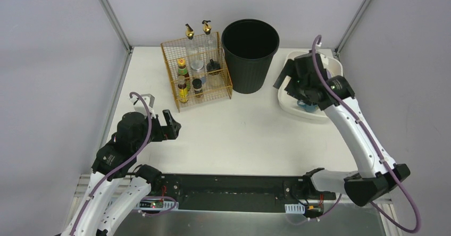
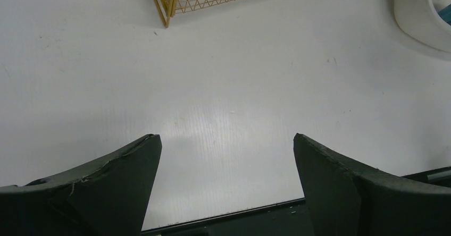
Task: Clear the kitchen counter
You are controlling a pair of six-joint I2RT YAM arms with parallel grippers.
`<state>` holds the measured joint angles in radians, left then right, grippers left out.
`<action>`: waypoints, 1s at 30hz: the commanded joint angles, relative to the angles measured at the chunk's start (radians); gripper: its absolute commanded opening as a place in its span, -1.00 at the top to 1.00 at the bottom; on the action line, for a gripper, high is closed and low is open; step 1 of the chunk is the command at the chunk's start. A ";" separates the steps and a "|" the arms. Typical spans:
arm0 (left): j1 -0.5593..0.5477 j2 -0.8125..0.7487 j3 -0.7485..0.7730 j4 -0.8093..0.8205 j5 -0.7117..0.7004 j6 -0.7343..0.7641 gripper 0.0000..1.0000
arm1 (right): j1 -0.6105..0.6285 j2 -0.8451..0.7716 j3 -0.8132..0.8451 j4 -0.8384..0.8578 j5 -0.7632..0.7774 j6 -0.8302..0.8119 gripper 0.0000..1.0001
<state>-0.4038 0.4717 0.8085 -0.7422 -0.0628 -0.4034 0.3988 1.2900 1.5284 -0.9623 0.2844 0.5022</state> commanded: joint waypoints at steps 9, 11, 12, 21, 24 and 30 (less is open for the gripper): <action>0.009 0.037 -0.002 0.011 -0.009 0.016 -0.99 | 0.408 -0.153 -0.296 0.270 0.190 -0.055 -0.99; 0.009 0.040 0.001 0.012 -0.009 0.012 -0.99 | 0.440 -0.170 -0.334 0.305 0.206 -0.048 -0.99; 0.009 0.043 0.001 0.011 -0.008 0.009 -0.99 | 0.460 -0.180 -0.352 0.318 0.221 -0.045 -0.99; 0.008 0.079 -0.003 0.015 0.131 -0.043 -0.99 | 0.672 -0.237 -0.492 0.402 0.371 0.026 -0.99; 0.007 0.091 -0.015 0.020 0.190 -0.083 -0.99 | 0.740 -0.210 -0.496 0.402 0.404 0.056 -0.99; -0.001 0.083 -0.032 0.050 0.318 -0.094 -0.99 | 0.870 -0.151 -0.499 0.447 0.433 0.072 -0.99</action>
<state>-0.4042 0.5541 0.7826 -0.7380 0.1276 -0.4671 1.2057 1.1065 1.0321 -0.5777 0.6544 0.5472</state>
